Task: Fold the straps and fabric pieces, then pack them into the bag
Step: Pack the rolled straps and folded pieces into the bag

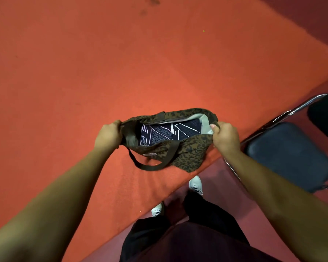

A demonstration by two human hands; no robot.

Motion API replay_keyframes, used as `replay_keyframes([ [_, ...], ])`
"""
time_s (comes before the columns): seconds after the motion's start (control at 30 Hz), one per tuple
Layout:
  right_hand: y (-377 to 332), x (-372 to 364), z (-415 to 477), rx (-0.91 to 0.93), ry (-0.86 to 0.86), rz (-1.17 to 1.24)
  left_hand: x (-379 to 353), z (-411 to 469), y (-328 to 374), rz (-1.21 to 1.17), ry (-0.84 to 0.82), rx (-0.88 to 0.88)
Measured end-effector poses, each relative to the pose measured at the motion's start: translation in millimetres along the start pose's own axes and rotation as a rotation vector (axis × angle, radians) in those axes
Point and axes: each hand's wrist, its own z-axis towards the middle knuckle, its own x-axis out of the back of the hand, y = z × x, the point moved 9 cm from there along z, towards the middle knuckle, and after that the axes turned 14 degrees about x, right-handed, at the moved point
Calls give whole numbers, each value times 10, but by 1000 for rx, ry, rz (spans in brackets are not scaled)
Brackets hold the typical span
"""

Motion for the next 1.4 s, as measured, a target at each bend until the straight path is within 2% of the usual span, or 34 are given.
replay_keyframes([
  [0.1,-52,343,-122,-3,93,-25,301,-18,110,-82,54,-59],
  [0.23,-163,927,-489,12,314,-47,578,-113,475,-163,58,-168],
  [0.33,-58,1253,-748,-37,394,-73,577,-260,893,-124,1,-284],
  [0.5,373,1799,-1161,-138,592,-33,342,-548,1655,-209,-54,-403],
  [0.73,1508,2411,-1828,-341,687,-17,-397,-1148,3054,-150,-156,-566],
  [1.03,3353,2850,-2220,-537,672,143,-1624,-1799,4787,20,-245,-690],
  [1.23,4465,3049,-2193,-656,639,234,-2414,-2091,5830,-149,-555,-688],
  [1.4,5189,3269,-2013,-719,631,227,-3017,-2039,6679,-138,-671,-699],
])
